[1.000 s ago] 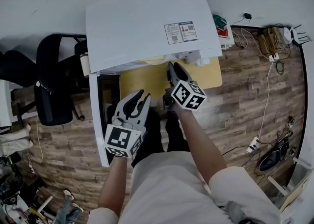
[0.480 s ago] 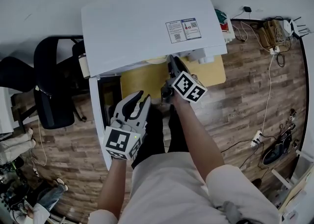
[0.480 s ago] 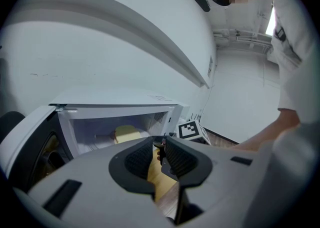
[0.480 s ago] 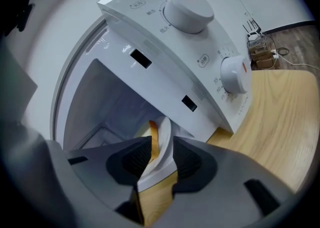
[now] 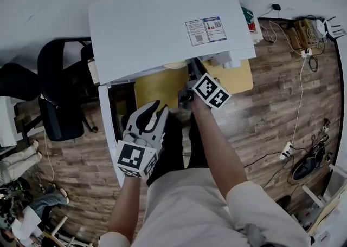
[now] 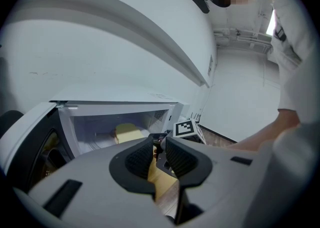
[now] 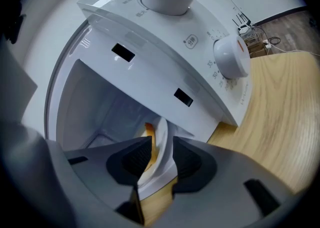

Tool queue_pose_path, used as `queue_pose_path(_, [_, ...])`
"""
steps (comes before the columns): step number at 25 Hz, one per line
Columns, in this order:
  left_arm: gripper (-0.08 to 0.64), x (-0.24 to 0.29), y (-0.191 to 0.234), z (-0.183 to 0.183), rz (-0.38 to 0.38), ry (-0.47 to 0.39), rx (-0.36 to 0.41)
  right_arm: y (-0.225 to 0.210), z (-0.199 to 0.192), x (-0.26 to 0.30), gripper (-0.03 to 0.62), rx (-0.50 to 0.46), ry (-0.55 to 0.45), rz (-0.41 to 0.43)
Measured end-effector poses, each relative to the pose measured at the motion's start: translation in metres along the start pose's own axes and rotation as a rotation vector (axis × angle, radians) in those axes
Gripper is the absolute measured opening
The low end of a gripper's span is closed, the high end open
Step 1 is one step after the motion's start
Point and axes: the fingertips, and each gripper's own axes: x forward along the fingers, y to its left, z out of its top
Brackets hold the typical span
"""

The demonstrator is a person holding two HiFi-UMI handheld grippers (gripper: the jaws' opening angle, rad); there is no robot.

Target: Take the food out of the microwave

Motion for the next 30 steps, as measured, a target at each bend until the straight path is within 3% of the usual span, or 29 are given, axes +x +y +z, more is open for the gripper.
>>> queue_pose_path(18, [0.072,-0.003,0.003,0.002,0.022,-0.011,-0.01,-0.001,0.0,0.014,0.107,0.117,-0.002,0.012])
queue_pose_path(30, [0.072,-0.003,0.002,0.002,0.024,-0.019,-0.015,-0.003,-0.006,0.016,0.067,0.156,0.012,-0.006])
